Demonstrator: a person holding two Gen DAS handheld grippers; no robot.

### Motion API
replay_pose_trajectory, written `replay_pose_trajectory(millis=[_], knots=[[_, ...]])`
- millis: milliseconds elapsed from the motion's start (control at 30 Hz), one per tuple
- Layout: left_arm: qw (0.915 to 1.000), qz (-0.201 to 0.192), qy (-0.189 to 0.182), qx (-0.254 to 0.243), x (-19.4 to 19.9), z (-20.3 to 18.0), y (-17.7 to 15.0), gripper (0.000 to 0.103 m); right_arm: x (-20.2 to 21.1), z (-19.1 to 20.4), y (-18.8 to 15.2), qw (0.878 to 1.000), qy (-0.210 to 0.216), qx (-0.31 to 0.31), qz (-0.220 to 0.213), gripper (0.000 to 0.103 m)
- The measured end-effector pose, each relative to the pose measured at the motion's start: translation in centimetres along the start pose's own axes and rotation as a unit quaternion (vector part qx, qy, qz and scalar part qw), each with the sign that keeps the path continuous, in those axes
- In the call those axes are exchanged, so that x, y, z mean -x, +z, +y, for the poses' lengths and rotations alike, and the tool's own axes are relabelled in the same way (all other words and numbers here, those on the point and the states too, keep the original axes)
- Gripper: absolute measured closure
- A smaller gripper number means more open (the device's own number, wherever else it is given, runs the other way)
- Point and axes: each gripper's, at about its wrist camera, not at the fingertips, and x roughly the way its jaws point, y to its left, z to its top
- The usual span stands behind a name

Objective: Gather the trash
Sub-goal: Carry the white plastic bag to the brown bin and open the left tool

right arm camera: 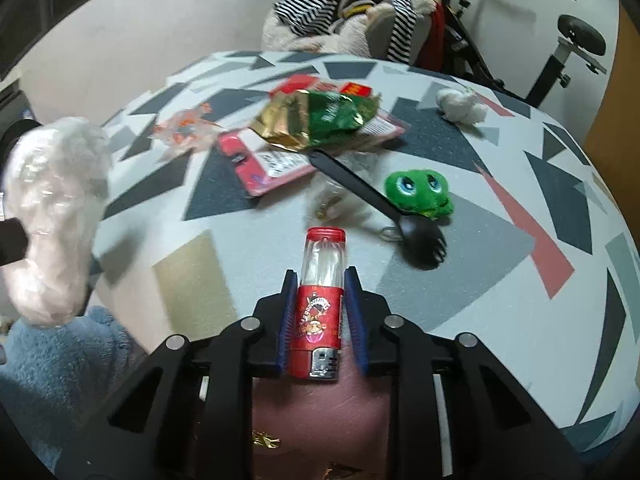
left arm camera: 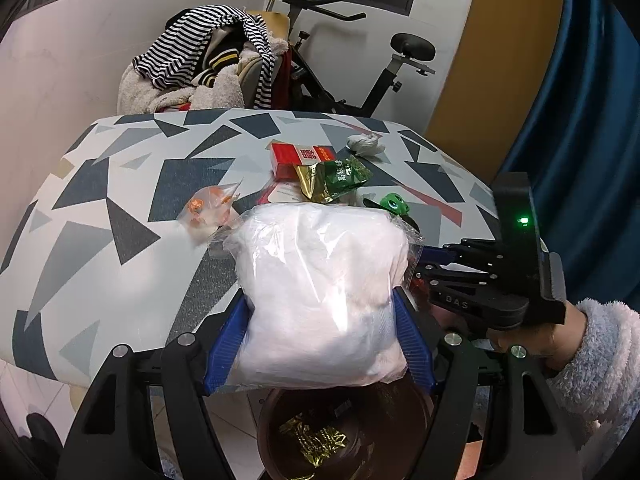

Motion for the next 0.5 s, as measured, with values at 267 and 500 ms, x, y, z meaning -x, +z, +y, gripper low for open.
replay_pose_trajectory(millis=[267, 500], knots=[[0.9999, 0.01, -0.002, -0.005, 0.2, -0.5, -1.2, 0.034, 3.6, 0.8, -0.4, 0.999, 0.011, 0.003, -0.042, 0.077], [0.9991, 0.037, -0.013, -0.017, -0.3, -1.8, -3.4, 0.034, 7.3, 0.7, -1.3, 0.998, 0.012, -0.002, -0.068, 0.077]])
